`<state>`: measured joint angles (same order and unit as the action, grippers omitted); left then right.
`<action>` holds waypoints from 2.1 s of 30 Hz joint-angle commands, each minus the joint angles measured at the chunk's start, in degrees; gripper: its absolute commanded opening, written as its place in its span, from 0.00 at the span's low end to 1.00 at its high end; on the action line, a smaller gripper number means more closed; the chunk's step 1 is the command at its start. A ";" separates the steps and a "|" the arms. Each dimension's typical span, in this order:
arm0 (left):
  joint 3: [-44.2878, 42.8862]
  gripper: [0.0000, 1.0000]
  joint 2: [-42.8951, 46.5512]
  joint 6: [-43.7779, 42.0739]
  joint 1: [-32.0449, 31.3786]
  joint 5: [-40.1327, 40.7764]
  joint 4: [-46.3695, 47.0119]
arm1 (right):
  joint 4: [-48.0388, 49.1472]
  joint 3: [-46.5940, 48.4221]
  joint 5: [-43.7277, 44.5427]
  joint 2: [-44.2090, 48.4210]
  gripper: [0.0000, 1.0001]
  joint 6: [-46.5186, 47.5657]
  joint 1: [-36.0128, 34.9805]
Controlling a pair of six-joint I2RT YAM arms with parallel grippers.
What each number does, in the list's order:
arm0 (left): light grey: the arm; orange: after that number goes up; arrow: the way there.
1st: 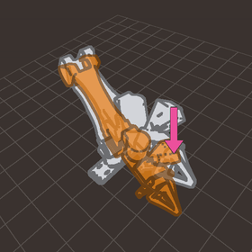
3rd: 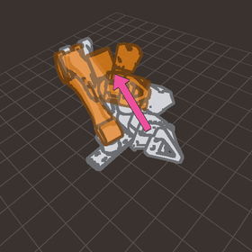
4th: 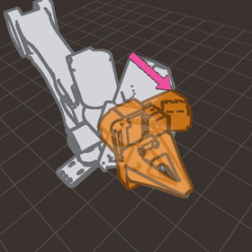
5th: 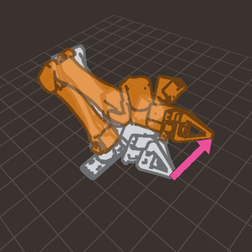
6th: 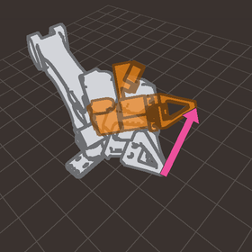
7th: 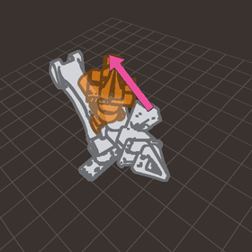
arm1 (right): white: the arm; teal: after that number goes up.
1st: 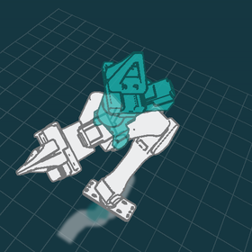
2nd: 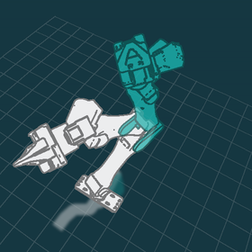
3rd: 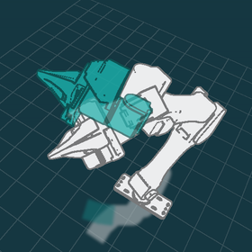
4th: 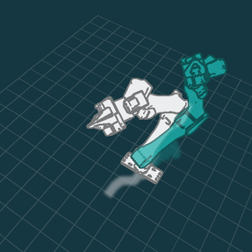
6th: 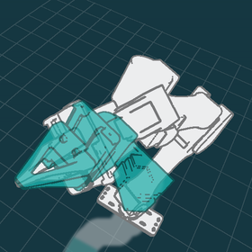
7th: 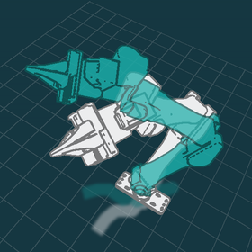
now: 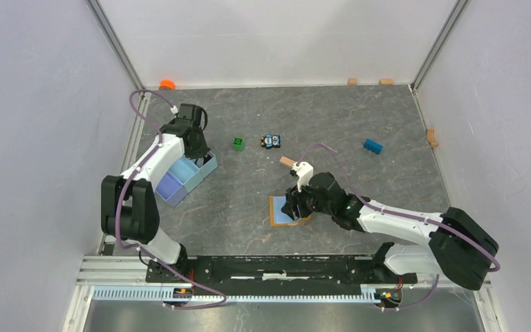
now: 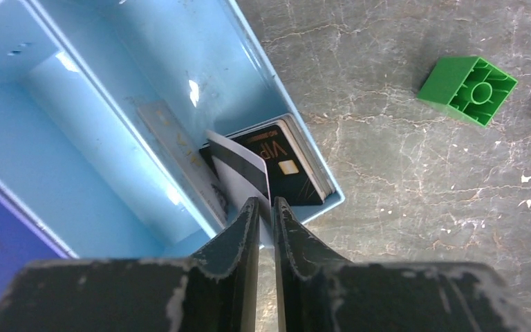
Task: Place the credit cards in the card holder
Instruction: Pick up the credit card from the storage box.
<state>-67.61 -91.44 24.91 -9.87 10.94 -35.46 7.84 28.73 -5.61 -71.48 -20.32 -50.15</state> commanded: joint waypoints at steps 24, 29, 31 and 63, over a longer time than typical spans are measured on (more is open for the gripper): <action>8.55 0.02 26.77 -11.22 -1.34 -11.31 10.06 | -5.14 1.82 3.89 6.81 0.62 0.81 -0.13; 8.74 0.02 25.14 -9.72 -7.87 -16.92 10.07 | -10.26 2.94 10.60 4.53 0.60 1.88 -0.13; 8.64 0.02 24.35 -8.75 -11.66 -19.62 10.38 | -11.51 3.00 12.34 4.19 0.59 1.94 -0.13; 7.12 0.02 3.65 -7.79 -24.47 -58.92 17.80 | -0.85 0.99 -31.40 14.72 0.78 5.79 19.14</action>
<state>-58.13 -87.61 19.18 -33.89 -42.76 -18.13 -1.30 28.36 -21.69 -54.17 -13.45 -32.77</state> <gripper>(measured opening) 0.033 0.788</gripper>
